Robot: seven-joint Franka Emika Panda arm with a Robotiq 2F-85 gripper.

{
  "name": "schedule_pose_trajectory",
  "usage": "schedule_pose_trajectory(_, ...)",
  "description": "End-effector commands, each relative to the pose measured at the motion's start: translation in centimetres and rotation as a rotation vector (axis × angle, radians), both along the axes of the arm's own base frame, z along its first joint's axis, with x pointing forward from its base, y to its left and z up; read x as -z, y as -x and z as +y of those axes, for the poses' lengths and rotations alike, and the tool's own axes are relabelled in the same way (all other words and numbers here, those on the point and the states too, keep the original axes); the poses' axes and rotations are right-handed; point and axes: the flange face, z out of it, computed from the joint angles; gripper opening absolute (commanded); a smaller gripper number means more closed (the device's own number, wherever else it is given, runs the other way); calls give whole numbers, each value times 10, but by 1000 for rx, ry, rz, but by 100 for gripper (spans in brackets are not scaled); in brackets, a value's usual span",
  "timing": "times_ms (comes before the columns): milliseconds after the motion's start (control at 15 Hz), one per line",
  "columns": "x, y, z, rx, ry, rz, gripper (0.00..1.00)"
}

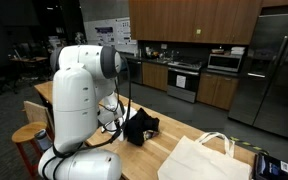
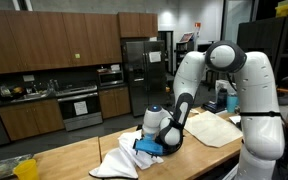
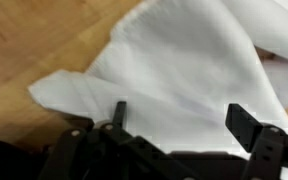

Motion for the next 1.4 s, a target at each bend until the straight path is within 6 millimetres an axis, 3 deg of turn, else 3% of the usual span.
schedule_pose_trajectory(0,-11,21,20,-64,111,118,100)
schedule_pose_trajectory(267,-22,17,20,-294,197,178,100)
schedule_pose_trajectory(400,-17,15,19,-392,166,199,100)
schedule_pose_trajectory(467,-16,17,25,-321,173,179,100)
schedule_pose_trajectory(933,-16,15,20,-388,164,190,100)
schedule_pose_trajectory(1133,-7,26,19,-498,216,325,100)
schedule_pose_trajectory(1333,-16,38,11,-619,279,475,100)
